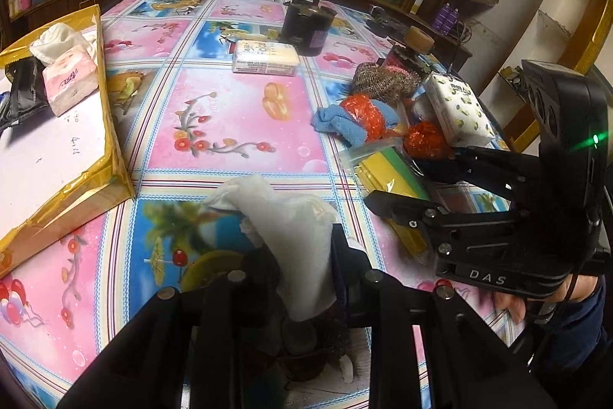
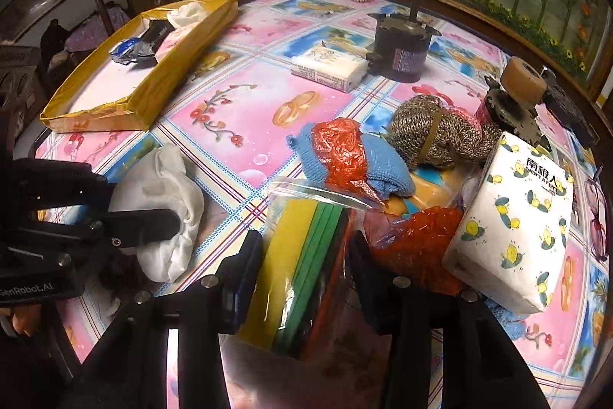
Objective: Organize soft objects
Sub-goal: 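Grasp the clear bag of coloured sponges with the right tool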
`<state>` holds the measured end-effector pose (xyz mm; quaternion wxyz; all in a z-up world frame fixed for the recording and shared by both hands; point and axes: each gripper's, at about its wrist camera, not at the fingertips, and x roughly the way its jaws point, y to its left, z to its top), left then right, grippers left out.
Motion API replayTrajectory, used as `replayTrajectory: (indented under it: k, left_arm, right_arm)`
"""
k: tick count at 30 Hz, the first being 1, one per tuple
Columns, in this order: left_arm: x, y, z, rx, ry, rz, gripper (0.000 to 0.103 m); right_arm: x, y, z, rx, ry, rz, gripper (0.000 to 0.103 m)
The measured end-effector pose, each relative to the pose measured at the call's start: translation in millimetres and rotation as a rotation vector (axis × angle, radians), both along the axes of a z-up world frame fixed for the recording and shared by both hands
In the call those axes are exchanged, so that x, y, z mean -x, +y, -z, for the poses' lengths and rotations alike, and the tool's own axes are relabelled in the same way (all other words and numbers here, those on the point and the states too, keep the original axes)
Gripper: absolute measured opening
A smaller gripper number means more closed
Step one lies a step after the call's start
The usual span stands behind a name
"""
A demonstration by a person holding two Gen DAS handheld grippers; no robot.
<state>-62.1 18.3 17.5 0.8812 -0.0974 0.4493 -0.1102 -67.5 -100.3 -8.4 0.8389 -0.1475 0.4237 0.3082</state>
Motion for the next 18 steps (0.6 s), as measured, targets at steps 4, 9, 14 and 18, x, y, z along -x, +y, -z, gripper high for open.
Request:
replayTrajectory:
  k: [4,9,14,18]
  left_arm:
    - [-0.6,-4.9,-0.4,-0.034,0.000,0.011,0.025]
    - [-2.0,-10.0,-1.0,-0.051,0.001,0.036,0.031]
    - [-1.3,-22.1,-1.5,-0.106,-0.005,0.073,0.042]
    - [-0.1,-16.0,-1.1,-0.081,-0.010,0.052,0.026]
  right_arm:
    - [2.8,-0.2,0.3,-0.007,0.001,0.004,0.054]
    - [5.3,1.2,0.5,-0.007,0.007,0.003,0.058]
    - [6.6,-3.1,-1.6,-0.030,-0.008,0.020,0.047]
    - [7.8,-4.7,-8.2,-0.065,-0.035,0.023,0.046]
